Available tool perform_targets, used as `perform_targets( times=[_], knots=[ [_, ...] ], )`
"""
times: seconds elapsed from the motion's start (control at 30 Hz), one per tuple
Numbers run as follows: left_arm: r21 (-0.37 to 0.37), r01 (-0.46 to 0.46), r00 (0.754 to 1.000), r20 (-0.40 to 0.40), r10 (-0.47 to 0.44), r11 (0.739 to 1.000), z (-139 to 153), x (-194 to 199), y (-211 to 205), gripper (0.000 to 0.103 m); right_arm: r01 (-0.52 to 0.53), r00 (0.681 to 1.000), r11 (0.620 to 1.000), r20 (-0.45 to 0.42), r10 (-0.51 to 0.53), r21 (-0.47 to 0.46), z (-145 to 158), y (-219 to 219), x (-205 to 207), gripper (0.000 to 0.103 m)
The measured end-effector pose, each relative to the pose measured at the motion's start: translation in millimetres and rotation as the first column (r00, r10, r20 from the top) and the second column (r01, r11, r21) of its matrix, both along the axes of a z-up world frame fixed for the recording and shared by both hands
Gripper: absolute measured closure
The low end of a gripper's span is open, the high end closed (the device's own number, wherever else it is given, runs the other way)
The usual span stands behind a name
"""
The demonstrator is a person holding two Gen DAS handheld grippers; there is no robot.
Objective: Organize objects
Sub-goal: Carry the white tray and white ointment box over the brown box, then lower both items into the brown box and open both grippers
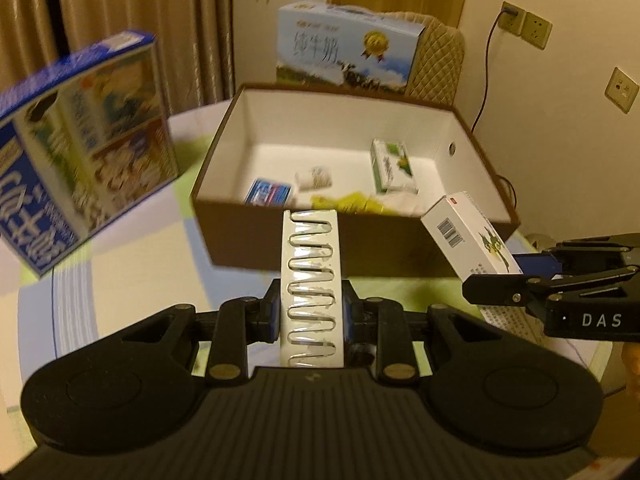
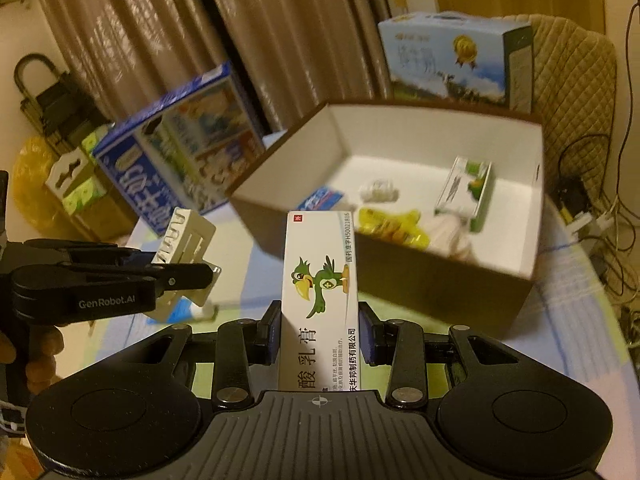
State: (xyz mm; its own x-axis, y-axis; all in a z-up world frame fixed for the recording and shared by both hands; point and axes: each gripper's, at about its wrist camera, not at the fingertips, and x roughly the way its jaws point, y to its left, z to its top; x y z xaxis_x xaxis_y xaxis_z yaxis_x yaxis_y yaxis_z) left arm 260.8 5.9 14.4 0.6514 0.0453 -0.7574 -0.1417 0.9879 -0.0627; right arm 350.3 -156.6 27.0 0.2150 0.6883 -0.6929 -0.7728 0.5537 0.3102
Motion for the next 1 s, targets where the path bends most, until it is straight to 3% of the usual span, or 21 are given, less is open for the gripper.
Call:
perform_targets(
  times=[0.27, 0.5, 1.0],
  knots=[
    [0.025, 0.021, 0.999, 0.033, -0.022, 0.999, 12.5, 50.8, -5.5, 0.080, 0.027, 1.000, 0.999, 0.007, -0.027, 0.029, 14.2, 14.9, 41.6, 0.068],
    [0.045, 0.020, 1.000, 0.015, -0.021, 0.999, 8.4, 101.1, -0.3, 0.080, 0.064, 0.998, 0.998, -0.006, -0.064, 0.019, 13.0, 39.8, 82.6, 0.068],
    [0.039, -0.012, 0.992, -0.121, 0.017, 0.999, -40.4, 210.5, 35.0, 0.080, 0.120, 0.991, 0.989, -0.056, -0.125, -0.091, -37.3, 102.7, 165.6, 0.068]
  ],
)
